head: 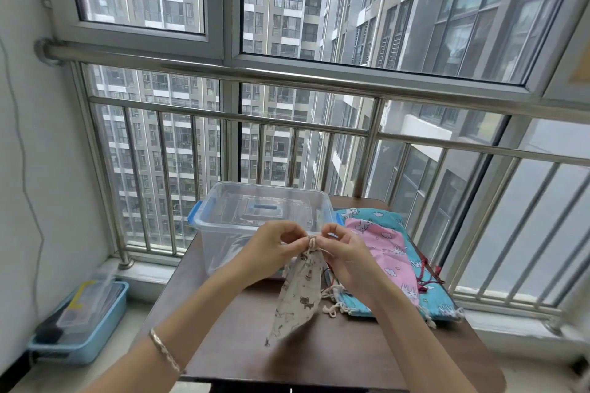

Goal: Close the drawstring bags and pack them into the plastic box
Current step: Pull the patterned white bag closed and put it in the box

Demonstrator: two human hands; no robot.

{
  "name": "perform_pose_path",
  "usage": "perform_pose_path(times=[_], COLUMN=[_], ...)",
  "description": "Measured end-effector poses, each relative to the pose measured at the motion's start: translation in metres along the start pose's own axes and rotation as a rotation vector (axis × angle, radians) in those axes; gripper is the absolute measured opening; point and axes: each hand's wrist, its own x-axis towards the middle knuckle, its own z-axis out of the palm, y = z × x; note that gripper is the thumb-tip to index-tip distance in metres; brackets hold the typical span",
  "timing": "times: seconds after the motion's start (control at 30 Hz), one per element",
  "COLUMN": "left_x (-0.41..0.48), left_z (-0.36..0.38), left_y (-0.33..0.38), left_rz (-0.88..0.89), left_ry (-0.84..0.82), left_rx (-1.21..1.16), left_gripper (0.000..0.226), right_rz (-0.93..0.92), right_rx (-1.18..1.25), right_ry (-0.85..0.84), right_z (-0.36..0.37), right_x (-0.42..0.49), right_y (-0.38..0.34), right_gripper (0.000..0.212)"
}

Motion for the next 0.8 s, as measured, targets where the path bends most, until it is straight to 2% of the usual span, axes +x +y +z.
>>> perform_pose_path(times=[0.03,0.17,0.33,0.5,0.6,0.7,0.8], left_x=[0.000,-0.002,-0.002,-0.003,-0.002,-0.003,-0.008], left_z=[0.000,0.002,0.003,0.002,0.001,-0.007,-0.015], left_y=[0.001,0.001,0.000,0.003,0.005,0.004,0.002], left_rz=[0.000,-0.004,-0.017,-0.029,-0.045,-0.031,0.007], left_ry=[-0.006,-0.035,-0.003,-0.025,-0.049,-0.019,0.071], left_rx=[-0.003,-0.024,-0.024,-0.038,-0.053,0.067,0.248], left_gripper=[0.015,0.013,0.010,0.012,0.012,0.004,0.007], right_rz=[-0.033,-0.242,-0.404,-0.470,-0.480,-0.460,-0.413], right_rx=[-0.039,-0.470,-0.812,-0.870,-0.895,-0.963,-1.008], right_ry=[0.014,0.132,0.204,0.195,0.192,0.191,0.162], right_z=[-0.001,0.005,0.003,-0.001,-0.002,-0.013,-0.026], right_x=[0.000,-0.006,-0.007,-0.012,-0.013,-0.014,-0.017], right_y=[0.002,0.006,0.008,0.005,0.003,-0.001,-0.007], right_gripper=[0.022,0.017,0.012,0.006,0.014,0.012,0.005])
